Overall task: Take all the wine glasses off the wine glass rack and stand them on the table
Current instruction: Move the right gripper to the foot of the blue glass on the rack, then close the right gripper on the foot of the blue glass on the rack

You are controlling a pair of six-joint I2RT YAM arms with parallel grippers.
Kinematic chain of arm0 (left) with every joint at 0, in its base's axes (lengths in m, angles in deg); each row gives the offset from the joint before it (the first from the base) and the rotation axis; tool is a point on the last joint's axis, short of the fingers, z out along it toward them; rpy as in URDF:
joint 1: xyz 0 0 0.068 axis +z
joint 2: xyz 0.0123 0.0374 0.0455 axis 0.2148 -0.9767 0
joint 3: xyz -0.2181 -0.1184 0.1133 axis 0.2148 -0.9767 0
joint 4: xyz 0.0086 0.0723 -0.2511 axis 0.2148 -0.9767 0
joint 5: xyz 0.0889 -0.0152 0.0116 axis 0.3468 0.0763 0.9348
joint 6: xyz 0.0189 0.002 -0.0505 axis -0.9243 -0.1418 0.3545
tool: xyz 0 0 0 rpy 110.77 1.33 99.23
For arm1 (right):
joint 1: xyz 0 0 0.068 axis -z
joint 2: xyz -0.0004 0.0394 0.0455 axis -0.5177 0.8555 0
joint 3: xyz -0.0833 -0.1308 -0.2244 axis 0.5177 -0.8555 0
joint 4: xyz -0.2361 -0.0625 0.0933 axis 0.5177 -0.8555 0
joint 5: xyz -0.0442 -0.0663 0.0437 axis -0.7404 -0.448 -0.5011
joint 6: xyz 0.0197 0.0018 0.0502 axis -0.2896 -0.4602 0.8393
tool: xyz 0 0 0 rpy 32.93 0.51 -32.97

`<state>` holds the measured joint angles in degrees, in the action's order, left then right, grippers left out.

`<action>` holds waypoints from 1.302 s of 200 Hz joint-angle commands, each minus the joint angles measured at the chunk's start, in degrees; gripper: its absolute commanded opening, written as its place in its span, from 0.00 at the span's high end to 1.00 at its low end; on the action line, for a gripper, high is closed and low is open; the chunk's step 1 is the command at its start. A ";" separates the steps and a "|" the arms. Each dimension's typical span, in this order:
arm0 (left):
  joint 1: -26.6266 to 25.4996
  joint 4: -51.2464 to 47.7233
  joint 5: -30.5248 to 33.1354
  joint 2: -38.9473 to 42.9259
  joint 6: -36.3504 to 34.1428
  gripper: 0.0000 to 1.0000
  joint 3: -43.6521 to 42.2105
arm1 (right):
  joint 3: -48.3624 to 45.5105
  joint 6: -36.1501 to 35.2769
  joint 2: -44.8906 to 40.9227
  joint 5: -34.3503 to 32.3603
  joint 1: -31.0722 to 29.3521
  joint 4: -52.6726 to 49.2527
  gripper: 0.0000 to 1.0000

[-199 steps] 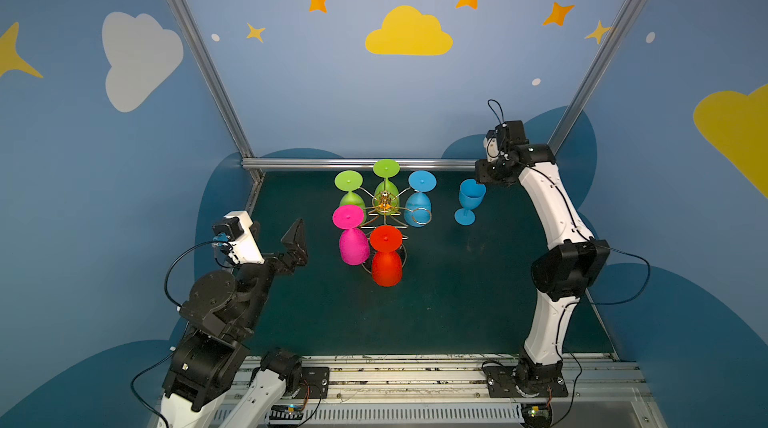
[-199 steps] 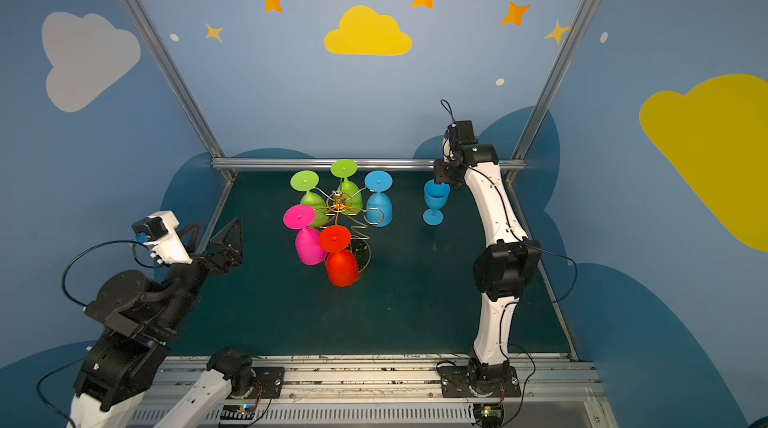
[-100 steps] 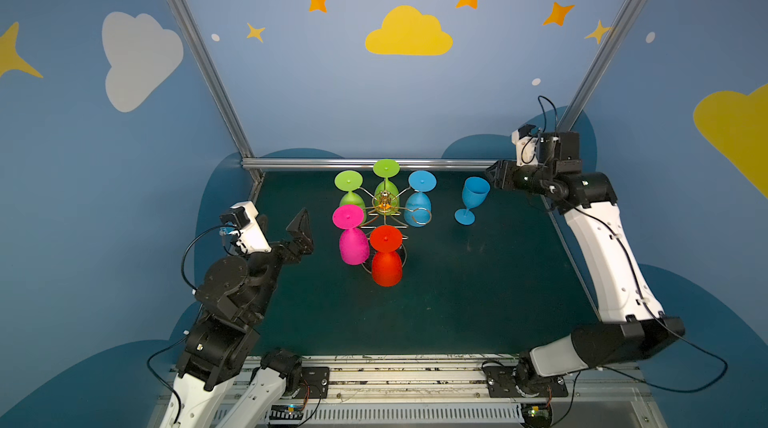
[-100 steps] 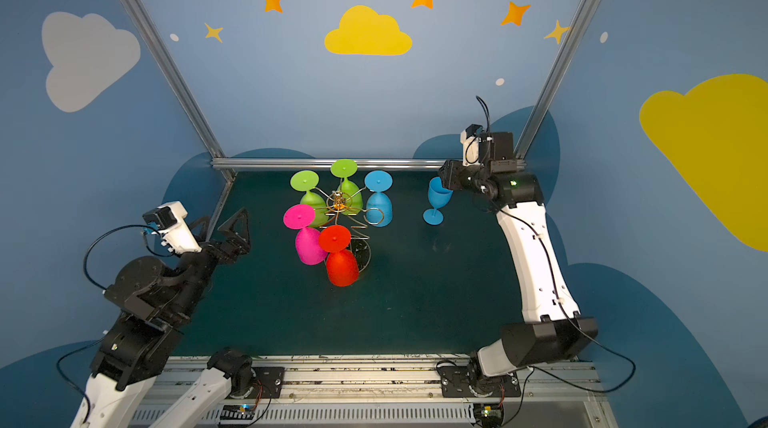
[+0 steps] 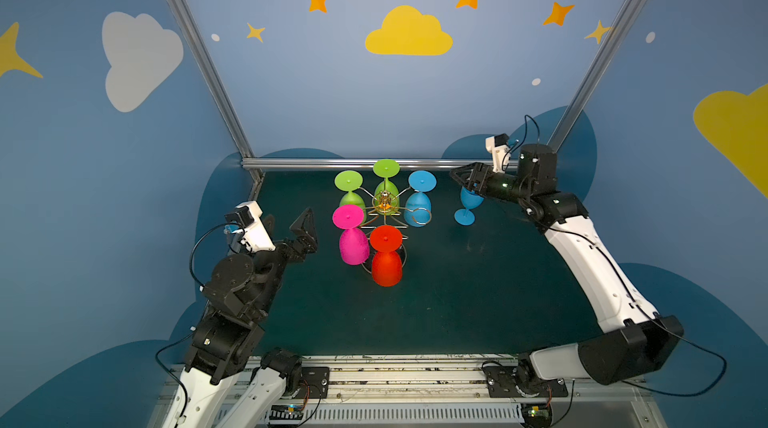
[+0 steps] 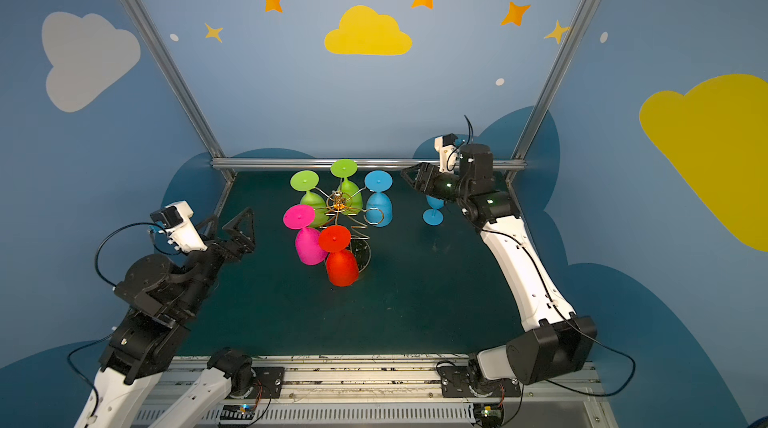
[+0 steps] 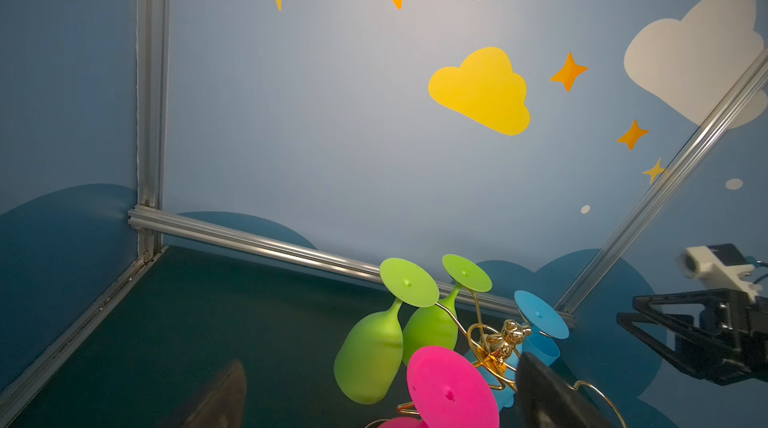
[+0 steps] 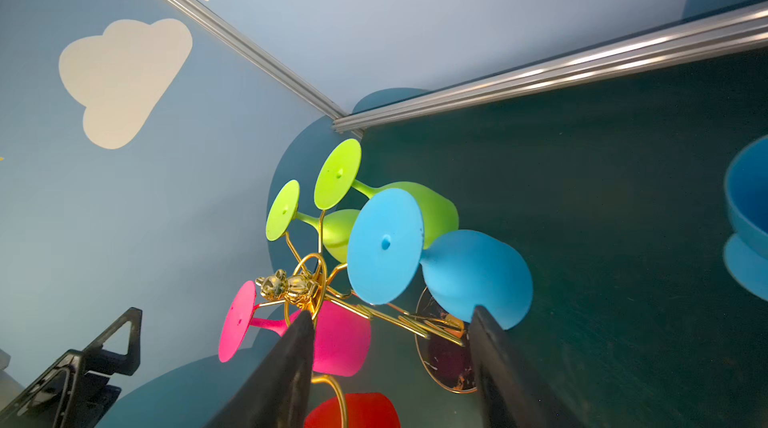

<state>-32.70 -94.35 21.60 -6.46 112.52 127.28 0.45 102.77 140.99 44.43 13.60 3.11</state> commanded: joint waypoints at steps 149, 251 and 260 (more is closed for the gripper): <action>0.17 0.58 -1.45 4.08 1.36 0.01 -0.68 | 1.27 8.58 9.93 1.49 -5.14 6.37 0.53; 0.17 0.76 -1.45 4.18 1.61 0.01 -0.78 | 1.02 8.07 11.28 0.87 -5.36 6.00 0.75; 0.17 0.77 -1.45 4.19 1.62 0.01 -0.78 | 0.87 8.23 11.33 0.88 -5.28 6.21 0.78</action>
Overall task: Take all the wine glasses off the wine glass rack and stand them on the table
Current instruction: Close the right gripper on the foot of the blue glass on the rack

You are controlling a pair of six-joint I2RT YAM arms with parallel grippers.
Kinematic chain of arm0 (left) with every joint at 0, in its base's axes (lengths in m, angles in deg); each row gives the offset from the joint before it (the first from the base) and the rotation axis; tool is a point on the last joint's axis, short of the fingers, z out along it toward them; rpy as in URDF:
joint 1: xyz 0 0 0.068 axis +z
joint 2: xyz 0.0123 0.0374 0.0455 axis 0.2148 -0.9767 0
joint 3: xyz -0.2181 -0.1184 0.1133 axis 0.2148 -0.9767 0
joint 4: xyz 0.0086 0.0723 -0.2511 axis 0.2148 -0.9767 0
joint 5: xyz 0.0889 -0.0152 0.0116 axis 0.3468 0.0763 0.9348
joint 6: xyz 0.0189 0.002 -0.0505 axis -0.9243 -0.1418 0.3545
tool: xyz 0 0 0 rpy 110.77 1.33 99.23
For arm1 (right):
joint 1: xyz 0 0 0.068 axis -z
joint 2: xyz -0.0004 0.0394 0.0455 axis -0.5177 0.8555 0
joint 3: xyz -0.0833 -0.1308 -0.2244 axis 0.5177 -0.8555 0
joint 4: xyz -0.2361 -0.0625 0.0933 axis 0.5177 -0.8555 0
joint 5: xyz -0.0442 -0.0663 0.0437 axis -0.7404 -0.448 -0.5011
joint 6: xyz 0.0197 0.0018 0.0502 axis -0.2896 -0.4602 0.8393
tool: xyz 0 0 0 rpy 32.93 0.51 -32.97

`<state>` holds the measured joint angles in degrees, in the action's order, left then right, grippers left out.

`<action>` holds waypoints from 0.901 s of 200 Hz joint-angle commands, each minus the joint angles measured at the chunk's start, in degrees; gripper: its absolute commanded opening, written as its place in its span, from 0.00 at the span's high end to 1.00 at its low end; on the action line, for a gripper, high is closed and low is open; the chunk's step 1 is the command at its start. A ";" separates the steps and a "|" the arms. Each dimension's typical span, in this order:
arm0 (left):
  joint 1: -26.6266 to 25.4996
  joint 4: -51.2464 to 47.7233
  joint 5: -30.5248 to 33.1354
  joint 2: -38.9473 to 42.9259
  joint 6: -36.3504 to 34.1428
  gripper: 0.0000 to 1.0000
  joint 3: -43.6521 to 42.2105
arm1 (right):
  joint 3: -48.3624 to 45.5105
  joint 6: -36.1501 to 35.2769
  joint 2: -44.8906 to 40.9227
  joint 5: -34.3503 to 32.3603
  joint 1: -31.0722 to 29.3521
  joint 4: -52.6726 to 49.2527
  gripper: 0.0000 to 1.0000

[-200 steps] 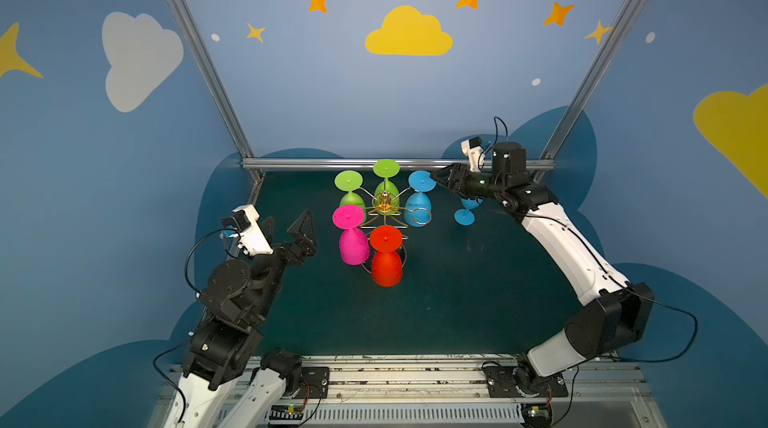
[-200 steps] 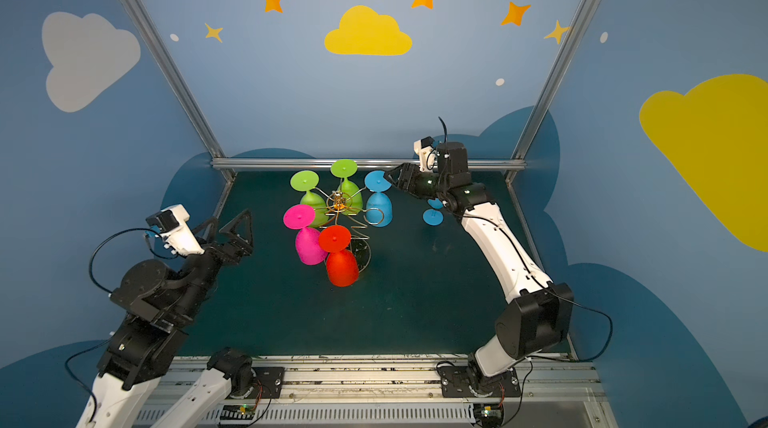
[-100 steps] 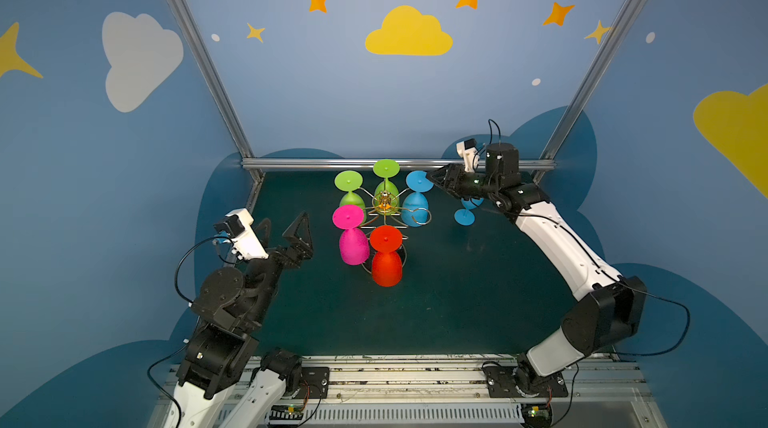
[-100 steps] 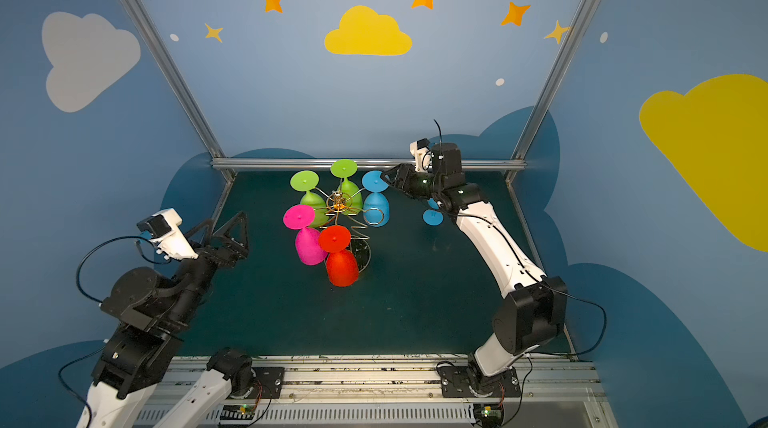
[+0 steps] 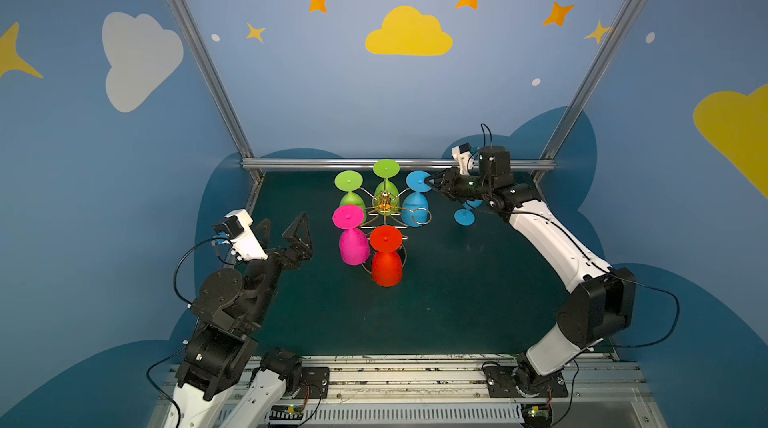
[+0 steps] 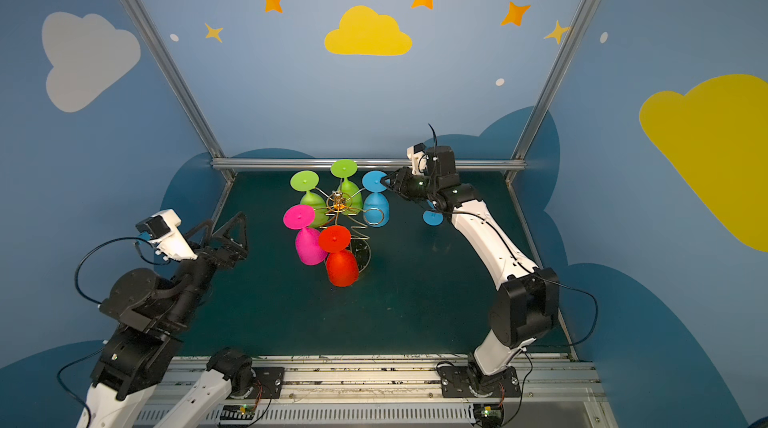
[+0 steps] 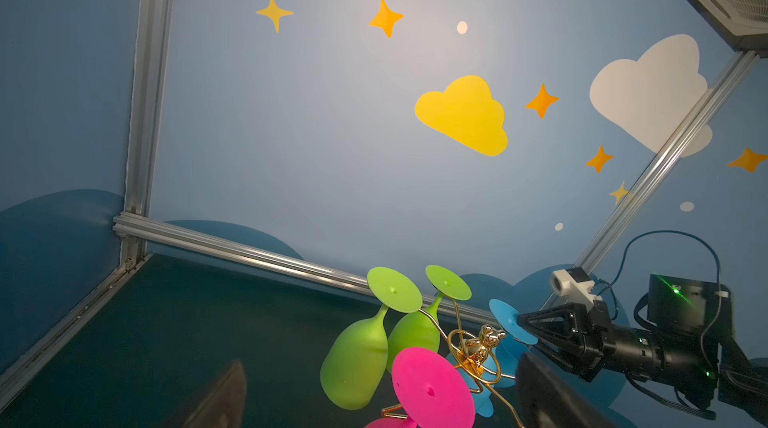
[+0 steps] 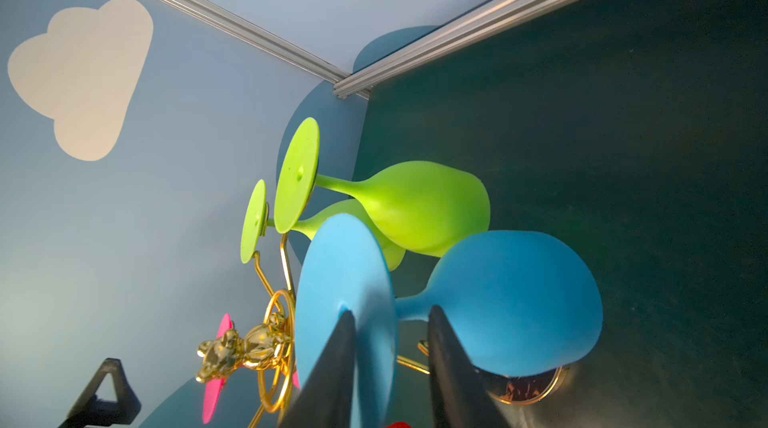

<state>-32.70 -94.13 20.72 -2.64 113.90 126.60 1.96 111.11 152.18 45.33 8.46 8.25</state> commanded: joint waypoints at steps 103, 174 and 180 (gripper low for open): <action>0.19 0.88 -0.49 0.44 -0.10 0.01 -0.01 | -1.95 6.33 -2.03 4.48 0.66 8.82 1.00; 0.17 1.33 -0.84 0.37 0.24 0.01 0.04 | -0.66 7.37 -3.15 6.42 -0.35 9.91 1.00; 0.21 1.43 -0.92 0.37 0.31 0.01 0.02 | -0.73 7.36 -3.29 6.51 -0.48 9.78 1.00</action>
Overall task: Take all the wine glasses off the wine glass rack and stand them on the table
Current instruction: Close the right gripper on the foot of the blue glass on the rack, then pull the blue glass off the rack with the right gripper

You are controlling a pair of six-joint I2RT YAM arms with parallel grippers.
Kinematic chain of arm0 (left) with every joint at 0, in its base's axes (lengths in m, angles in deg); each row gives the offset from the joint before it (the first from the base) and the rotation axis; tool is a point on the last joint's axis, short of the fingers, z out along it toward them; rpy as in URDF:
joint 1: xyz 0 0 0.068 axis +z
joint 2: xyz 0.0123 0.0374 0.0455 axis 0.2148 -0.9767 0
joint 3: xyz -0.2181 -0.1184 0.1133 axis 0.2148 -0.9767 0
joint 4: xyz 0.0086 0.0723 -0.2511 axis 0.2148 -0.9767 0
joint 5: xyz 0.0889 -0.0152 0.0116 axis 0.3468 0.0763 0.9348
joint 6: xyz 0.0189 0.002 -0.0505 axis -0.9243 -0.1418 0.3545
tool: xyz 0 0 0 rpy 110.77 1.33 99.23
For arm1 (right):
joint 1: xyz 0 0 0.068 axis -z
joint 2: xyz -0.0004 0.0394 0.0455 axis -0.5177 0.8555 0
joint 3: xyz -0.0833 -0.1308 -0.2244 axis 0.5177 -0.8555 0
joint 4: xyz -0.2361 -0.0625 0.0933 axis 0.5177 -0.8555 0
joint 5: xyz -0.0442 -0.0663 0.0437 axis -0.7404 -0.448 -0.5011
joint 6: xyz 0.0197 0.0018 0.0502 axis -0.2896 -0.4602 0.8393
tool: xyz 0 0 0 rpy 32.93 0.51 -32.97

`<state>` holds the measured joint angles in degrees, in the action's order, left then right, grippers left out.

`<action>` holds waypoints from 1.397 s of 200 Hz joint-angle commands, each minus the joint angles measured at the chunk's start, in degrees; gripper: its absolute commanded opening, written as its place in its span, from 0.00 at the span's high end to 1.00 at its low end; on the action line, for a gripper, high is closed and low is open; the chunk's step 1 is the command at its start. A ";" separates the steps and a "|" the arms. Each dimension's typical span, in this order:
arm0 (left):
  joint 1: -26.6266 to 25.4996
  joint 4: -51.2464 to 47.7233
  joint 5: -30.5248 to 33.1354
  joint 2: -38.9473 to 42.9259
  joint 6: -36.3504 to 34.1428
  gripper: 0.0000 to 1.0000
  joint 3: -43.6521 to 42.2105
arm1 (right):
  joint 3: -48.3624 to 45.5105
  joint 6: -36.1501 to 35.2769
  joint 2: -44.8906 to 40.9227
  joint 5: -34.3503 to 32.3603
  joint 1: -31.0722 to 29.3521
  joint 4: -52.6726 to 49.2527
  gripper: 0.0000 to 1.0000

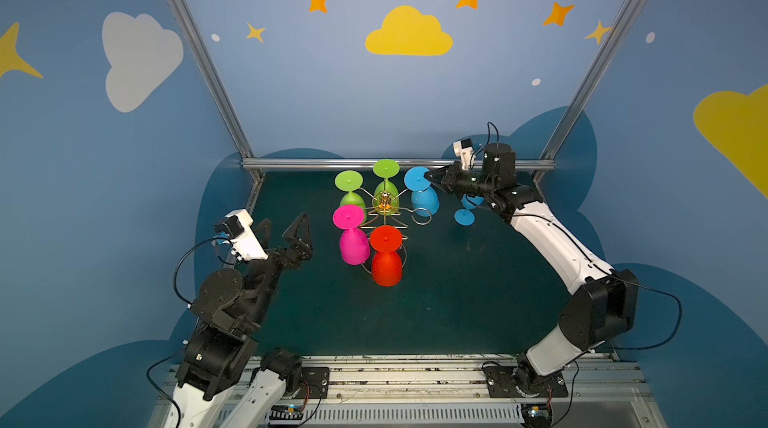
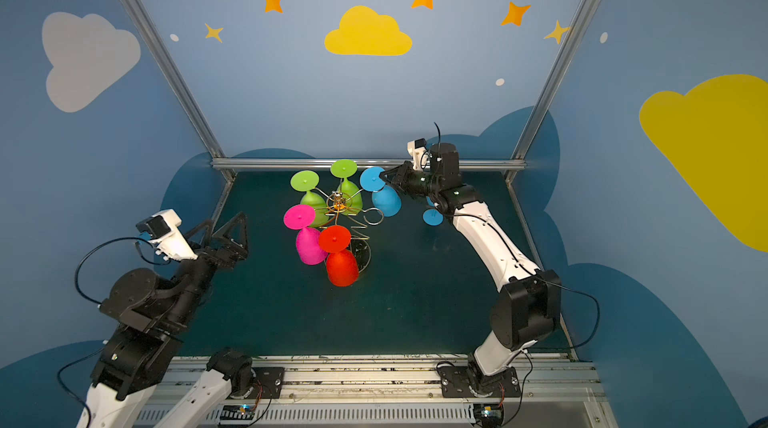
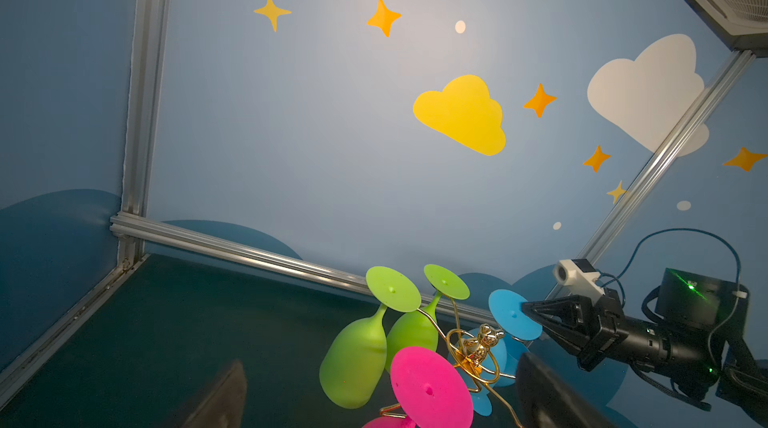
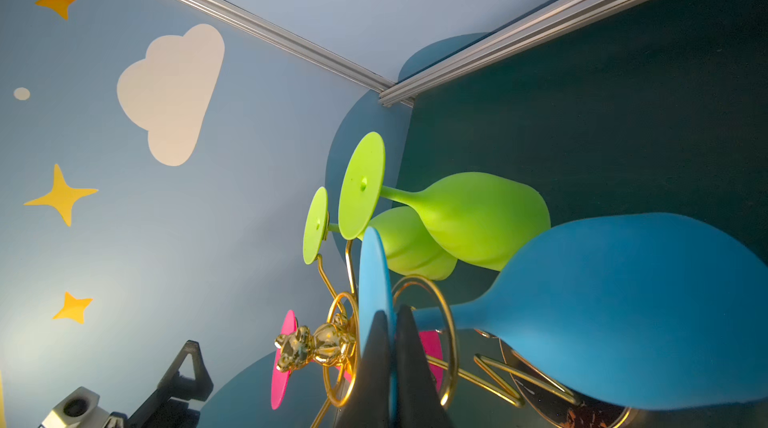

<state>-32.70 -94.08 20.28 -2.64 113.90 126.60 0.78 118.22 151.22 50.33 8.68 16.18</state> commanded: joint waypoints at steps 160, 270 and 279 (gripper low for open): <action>0.19 2.79 -1.72 0.02 1.23 0.01 0.25 | -6.11 -0.85 -7.87 1.32 -2.68 -0.41 1.00; 0.18 4.93 -3.46 -2.03 1.55 0.01 1.48 | -8.29 -2.83 -10.74 1.60 -2.53 -3.72 1.00; 0.17 5.52 -3.80 -2.41 1.60 0.01 1.66 | -8.87 -2.70 -11.20 1.58 -2.28 -3.72 1.00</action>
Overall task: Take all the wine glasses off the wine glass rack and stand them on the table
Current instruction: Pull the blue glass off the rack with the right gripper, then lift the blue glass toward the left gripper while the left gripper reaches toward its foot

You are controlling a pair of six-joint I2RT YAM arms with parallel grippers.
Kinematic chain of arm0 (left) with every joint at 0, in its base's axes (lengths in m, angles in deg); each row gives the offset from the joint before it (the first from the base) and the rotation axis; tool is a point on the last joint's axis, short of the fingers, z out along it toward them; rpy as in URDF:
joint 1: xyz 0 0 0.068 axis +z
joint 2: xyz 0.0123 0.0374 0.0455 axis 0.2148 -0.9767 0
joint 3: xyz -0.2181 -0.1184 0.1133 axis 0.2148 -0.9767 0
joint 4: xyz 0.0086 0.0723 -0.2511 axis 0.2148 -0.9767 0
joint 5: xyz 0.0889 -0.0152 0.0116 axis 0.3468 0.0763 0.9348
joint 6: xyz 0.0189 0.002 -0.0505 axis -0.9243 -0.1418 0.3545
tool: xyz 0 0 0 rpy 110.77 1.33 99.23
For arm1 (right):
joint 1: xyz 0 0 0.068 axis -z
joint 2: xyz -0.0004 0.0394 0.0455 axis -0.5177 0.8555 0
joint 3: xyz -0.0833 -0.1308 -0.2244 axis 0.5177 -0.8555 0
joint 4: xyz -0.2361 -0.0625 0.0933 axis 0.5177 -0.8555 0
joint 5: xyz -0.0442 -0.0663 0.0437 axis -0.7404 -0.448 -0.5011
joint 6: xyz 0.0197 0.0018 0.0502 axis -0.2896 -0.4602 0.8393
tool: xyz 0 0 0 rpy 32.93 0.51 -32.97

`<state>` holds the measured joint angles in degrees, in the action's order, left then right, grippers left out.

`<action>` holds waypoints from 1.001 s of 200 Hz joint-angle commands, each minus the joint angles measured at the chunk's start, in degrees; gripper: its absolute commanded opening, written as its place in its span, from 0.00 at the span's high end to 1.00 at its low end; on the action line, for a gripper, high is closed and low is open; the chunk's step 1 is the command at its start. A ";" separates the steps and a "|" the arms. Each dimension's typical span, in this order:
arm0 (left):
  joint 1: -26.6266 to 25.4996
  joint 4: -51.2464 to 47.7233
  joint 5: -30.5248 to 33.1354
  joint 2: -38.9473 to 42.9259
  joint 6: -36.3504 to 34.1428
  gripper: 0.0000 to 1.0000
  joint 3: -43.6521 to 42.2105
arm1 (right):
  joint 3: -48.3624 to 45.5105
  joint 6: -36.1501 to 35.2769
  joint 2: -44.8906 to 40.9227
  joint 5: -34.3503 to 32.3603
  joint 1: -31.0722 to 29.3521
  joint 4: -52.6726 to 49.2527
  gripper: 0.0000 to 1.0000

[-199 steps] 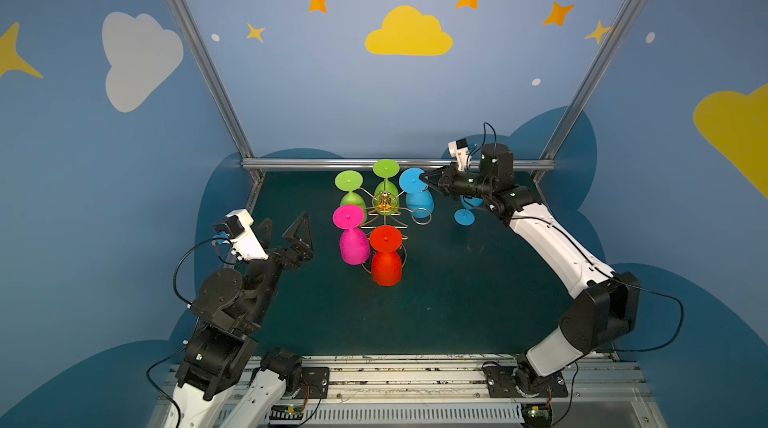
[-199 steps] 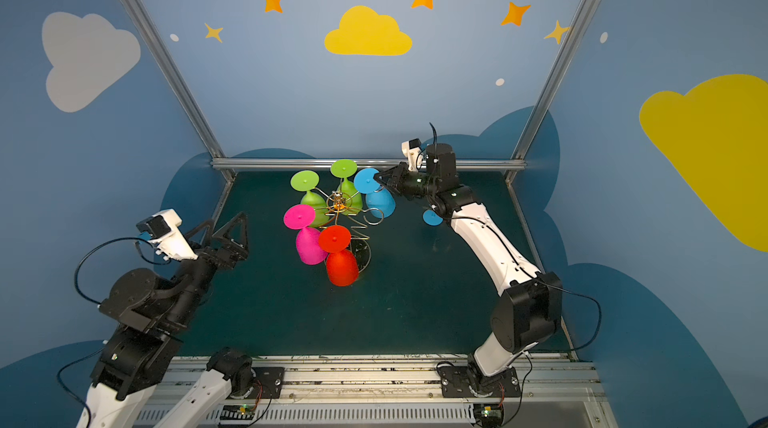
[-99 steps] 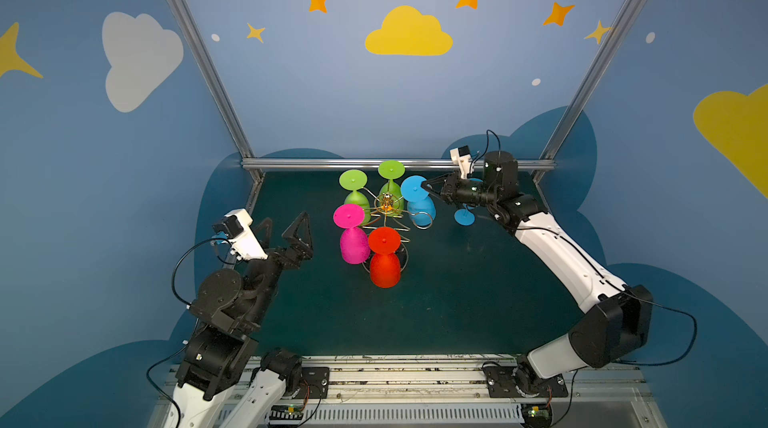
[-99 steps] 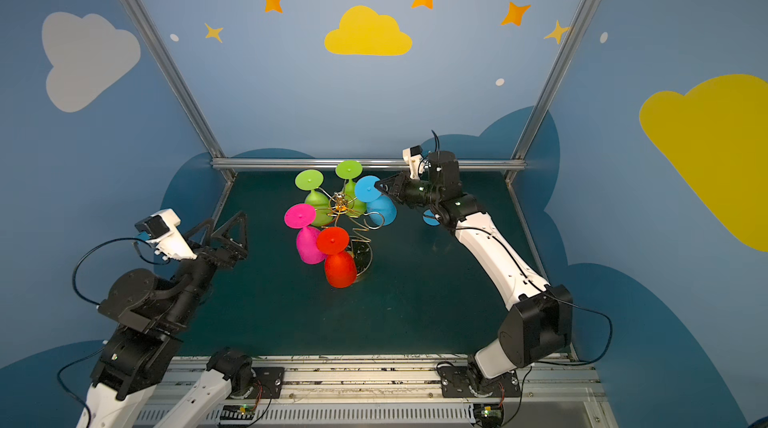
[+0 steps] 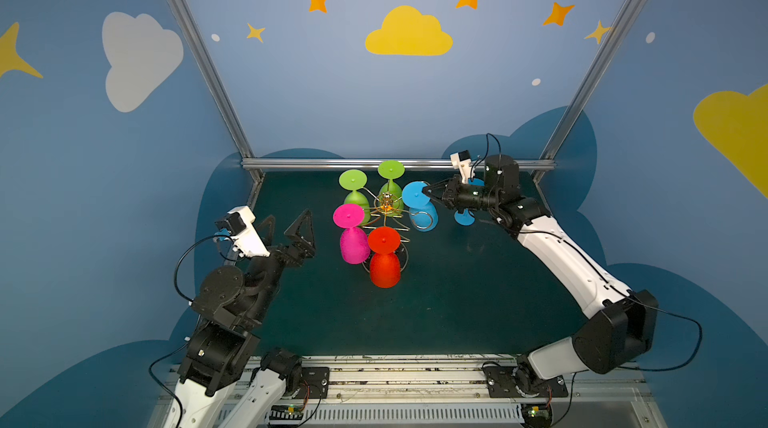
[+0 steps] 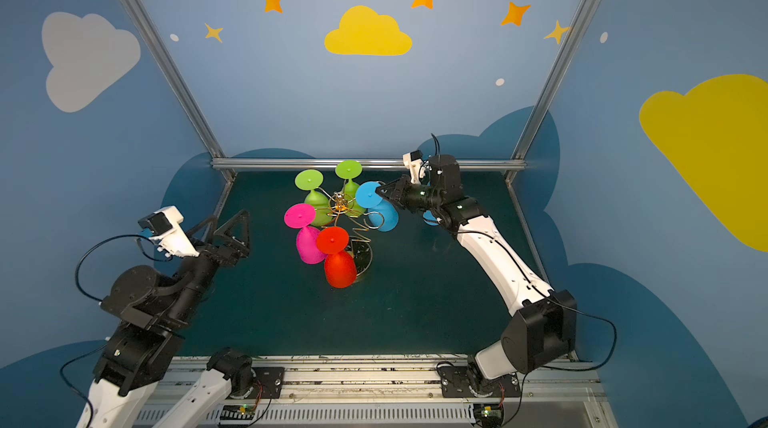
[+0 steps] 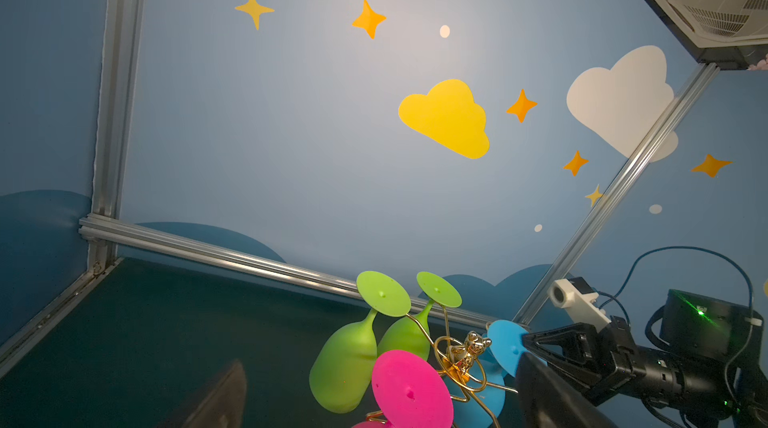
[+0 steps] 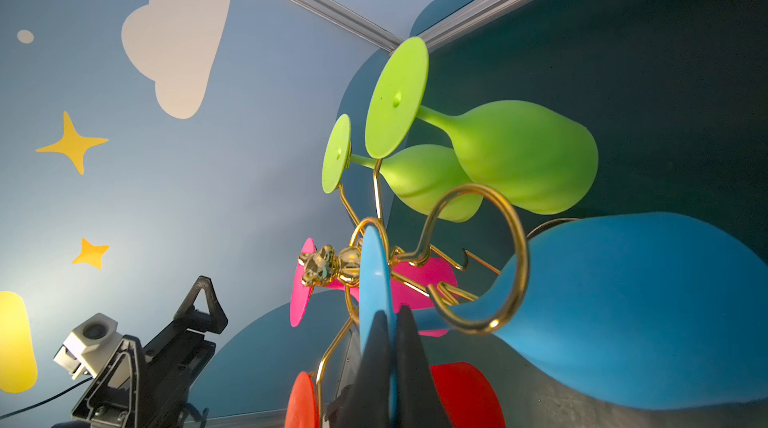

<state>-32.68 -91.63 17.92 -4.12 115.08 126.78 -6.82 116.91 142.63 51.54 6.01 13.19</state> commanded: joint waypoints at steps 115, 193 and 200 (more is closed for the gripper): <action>0.29 2.14 -23.99 -17.10 3.79 0.17 14.47 | -4.82 -5.71 -18.37 -6.04 9.39 -6.22 1.00; 0.21 13.64 -63.71 -40.09 20.84 0.35 30.22 | 5.64 -16.80 -18.38 -1.20 9.35 -8.10 1.00; 0.15 16.62 -66.42 -41.78 23.50 0.35 30.65 | 6.43 -17.33 -18.04 -0.43 9.05 -7.82 1.00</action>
<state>-32.66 -85.03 -32.06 -41.50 128.72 155.06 -3.66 103.90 123.70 47.71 15.56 4.45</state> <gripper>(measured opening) 0.654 0.048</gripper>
